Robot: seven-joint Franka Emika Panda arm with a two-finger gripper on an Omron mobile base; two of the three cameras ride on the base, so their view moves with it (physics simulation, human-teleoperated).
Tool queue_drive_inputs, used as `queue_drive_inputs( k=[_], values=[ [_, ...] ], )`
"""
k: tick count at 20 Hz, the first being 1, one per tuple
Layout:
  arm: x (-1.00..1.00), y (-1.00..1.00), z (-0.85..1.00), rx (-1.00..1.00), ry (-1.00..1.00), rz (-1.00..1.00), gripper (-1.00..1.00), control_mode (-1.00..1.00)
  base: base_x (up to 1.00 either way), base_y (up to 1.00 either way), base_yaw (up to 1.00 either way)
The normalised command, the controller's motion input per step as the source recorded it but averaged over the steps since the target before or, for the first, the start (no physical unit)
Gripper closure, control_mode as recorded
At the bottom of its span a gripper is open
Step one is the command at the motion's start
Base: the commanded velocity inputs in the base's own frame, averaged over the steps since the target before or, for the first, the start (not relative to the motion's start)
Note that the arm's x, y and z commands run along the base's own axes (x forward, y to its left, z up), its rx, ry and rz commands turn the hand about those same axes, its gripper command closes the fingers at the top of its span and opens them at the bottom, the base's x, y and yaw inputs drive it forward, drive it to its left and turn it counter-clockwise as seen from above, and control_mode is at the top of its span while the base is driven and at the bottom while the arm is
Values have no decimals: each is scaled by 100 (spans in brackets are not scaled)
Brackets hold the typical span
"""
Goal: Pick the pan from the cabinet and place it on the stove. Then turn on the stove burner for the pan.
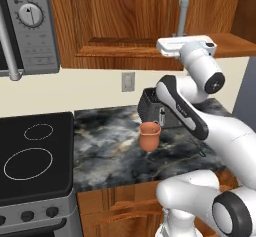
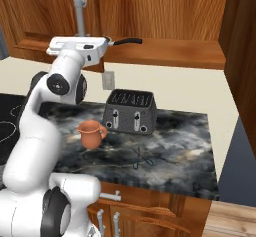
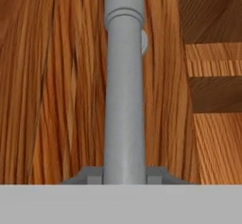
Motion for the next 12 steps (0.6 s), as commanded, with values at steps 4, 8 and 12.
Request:
queue_drive_inputs(
  k=[4,8,12],
  values=[
    [-68,34,22,-3,0,0,100,-100,0,0,0],
    [-65,44,12,-3,0,0,100,-100,0,0,0],
    [-59,44,0,-6,0,2,100,-100,0,0,0]
  ],
)
